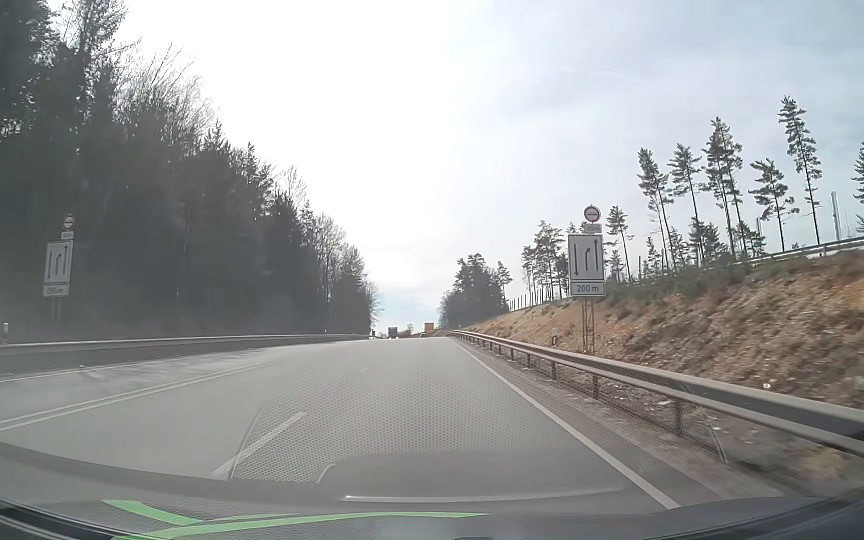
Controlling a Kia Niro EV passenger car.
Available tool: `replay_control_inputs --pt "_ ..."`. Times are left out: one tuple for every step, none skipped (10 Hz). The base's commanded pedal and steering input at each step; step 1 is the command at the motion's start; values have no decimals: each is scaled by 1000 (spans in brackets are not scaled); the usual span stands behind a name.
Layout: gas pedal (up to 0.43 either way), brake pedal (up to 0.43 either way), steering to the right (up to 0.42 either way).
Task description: Follow the waypoints while adhering to traffic rules and regulations
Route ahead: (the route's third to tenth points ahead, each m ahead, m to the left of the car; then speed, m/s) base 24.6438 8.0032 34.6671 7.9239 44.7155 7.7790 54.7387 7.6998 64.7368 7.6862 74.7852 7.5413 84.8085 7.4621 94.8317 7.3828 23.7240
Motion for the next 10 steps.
replay_control_inputs --pt "390 0 1" --pt "390 0 1" --pt "390 0 1" --pt "390 0 1" --pt "390 0 1" --pt "390 0 1" --pt "390 0 1" --pt "390 0 1" --pt "390 0 0" --pt "390 0 0"
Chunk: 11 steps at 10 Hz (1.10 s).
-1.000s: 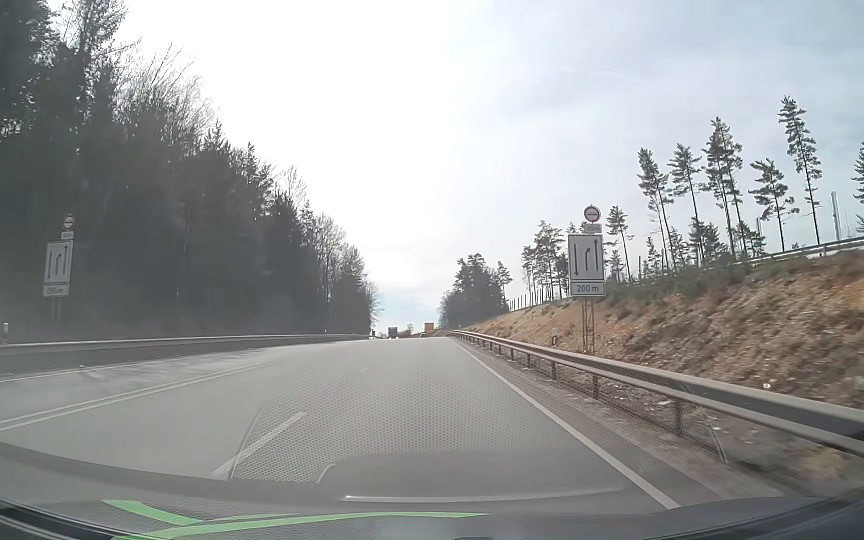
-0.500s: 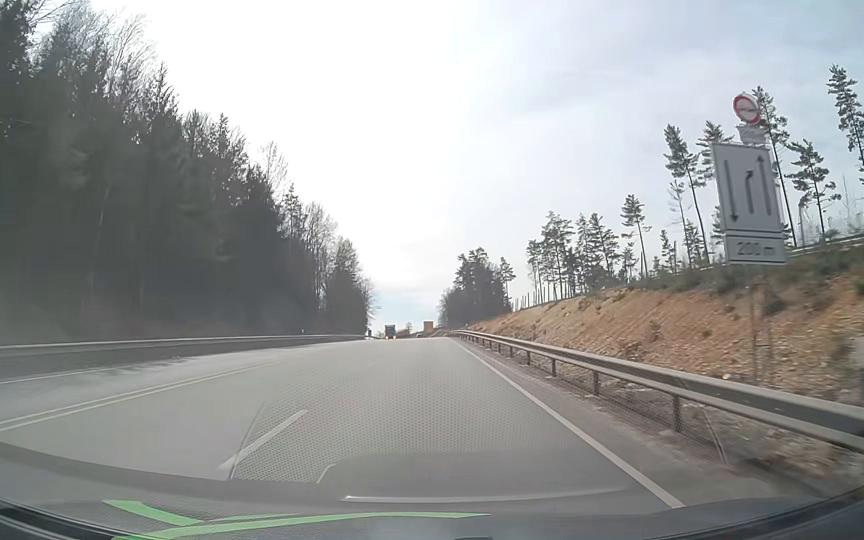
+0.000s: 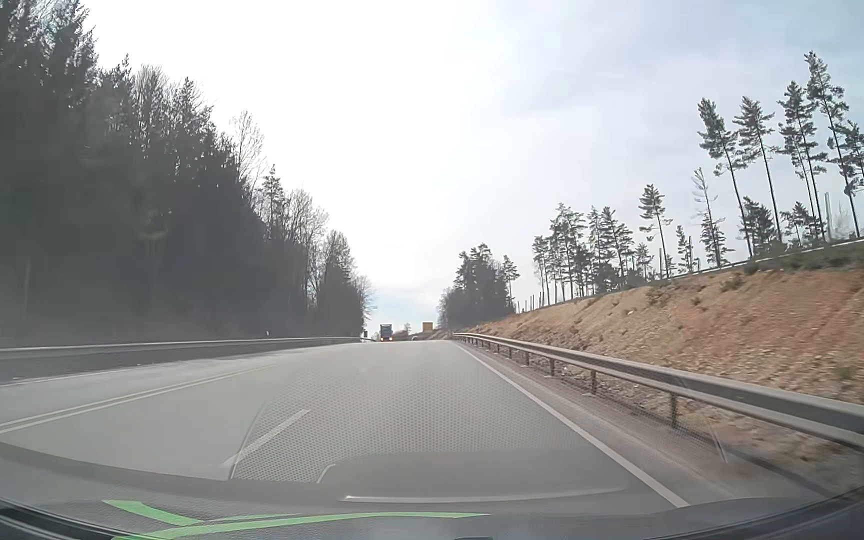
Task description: Follow the waypoints while adhering to traffic rules and regulations
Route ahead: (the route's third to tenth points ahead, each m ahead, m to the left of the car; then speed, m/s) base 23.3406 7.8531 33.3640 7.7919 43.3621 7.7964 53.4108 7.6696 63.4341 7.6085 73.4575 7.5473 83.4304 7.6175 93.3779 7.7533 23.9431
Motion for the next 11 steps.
replay_control_inputs --pt "390 0 0" --pt "390 0 0" --pt "390 0 0" --pt "390 0 1" --pt "390 0 1" --pt "390 0 0" --pt "390 0 0" --pt "378 0 1" --pt "378 0 0" --pt "378 0 1" --pt "378 0 0"
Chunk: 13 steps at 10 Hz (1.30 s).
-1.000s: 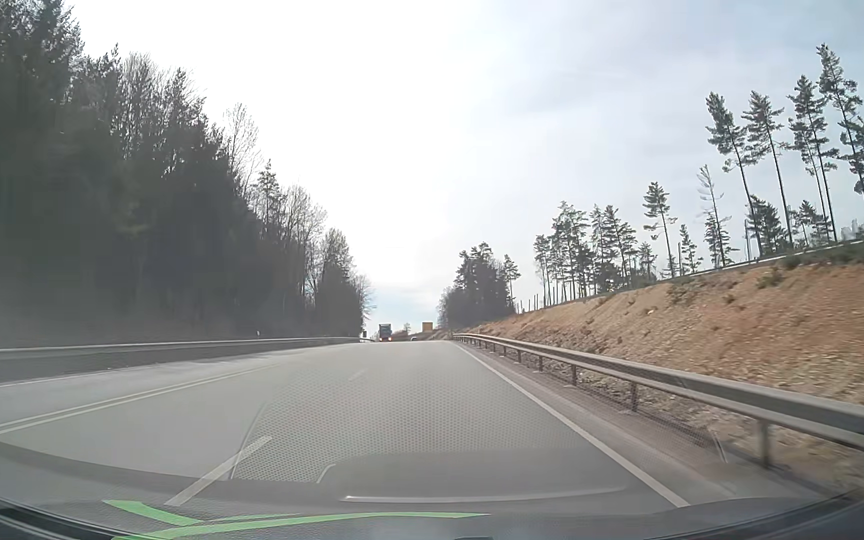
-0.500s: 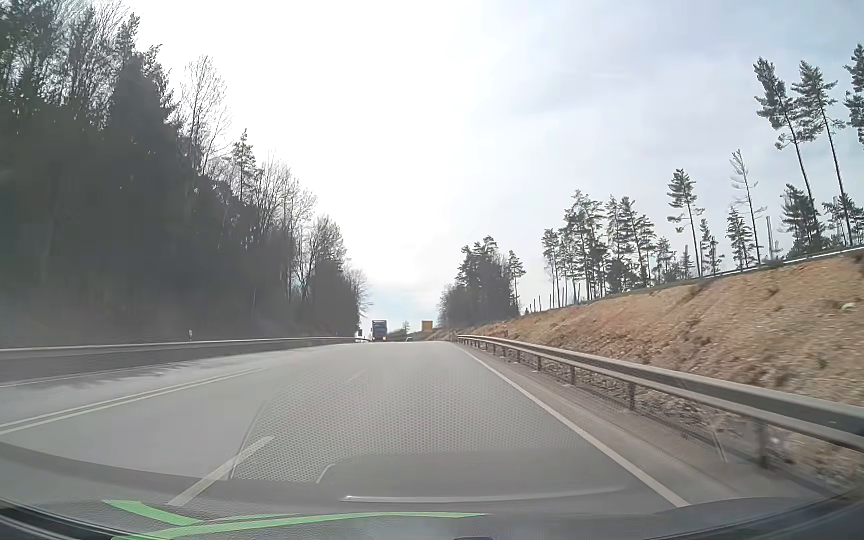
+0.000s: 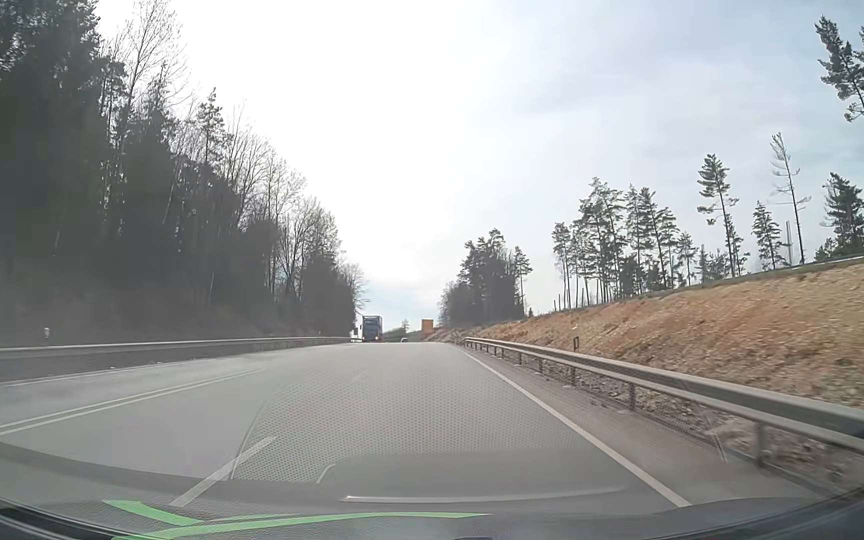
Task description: Follow the waypoints while adhering to traffic rules and regulations
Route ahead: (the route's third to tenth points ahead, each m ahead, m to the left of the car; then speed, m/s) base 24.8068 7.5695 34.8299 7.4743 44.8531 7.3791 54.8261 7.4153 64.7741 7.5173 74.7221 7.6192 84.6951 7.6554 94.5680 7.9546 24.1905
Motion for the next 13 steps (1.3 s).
replay_control_inputs --pt "378 0 1" --pt "370 0 1" --pt "370 0 1" --pt "370 0 0" --pt "358 0 1" --pt "358 0 1" --pt "350 0 1" --pt "339 0 1" --pt "339 0 1" --pt "339 0 1" --pt "339 0 1" --pt "339 0 1" --pt "339 0 1"
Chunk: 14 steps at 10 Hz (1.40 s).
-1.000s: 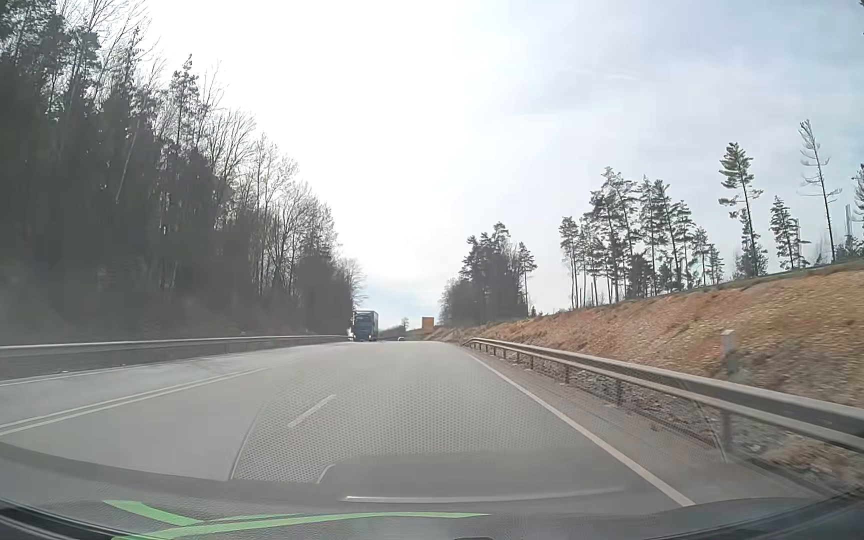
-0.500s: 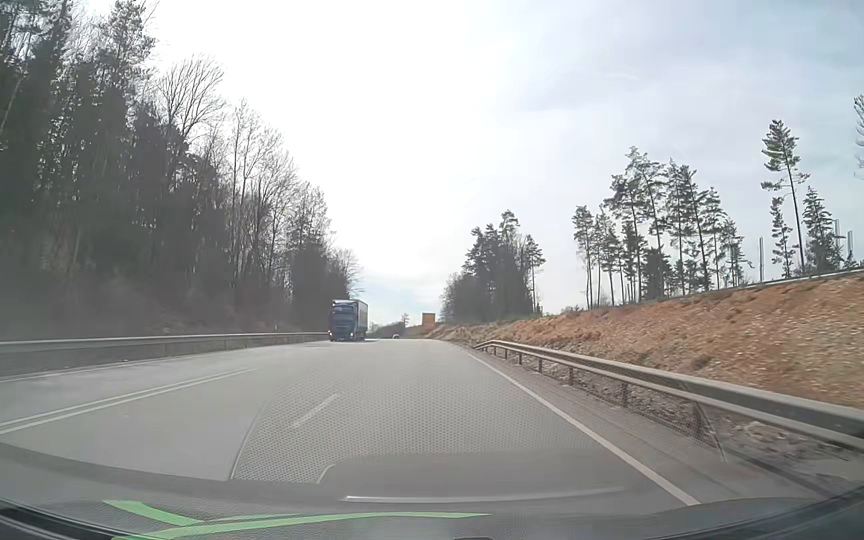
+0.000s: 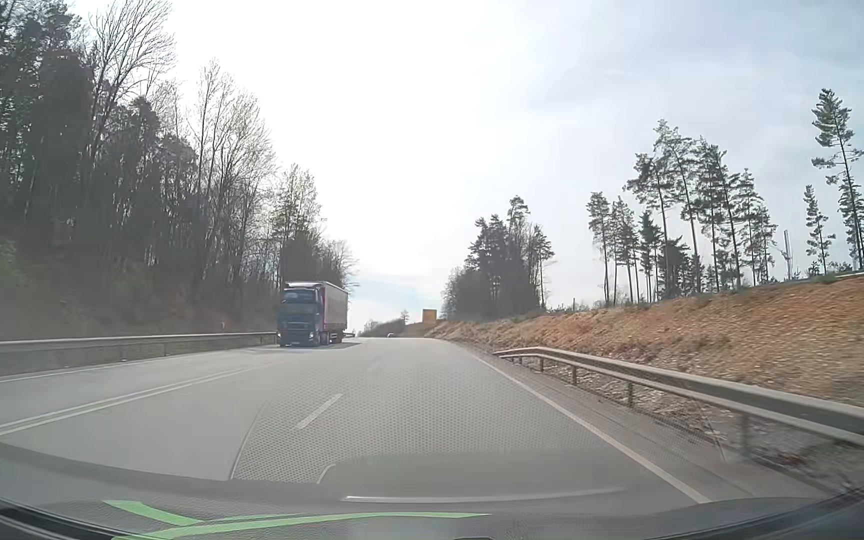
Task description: Follow the waypoints while adhering to traffic rules and regulations
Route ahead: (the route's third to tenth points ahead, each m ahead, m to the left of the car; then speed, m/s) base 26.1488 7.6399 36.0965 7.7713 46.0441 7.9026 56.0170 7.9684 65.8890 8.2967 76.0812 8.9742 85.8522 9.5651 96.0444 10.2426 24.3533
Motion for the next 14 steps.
replay_control_inputs --pt "331 0 1" --pt "331 0 1" --pt "331 0 1" --pt "331 0 1" --pt "331 0 1" --pt "319 0 0" --pt "319 0 0" --pt "319 0 0" --pt "319 0 0" --pt "311 0 0" --pt "311 0 0" --pt "311 0 -1" --pt "311 0 -1" --pt "311 0 -1"
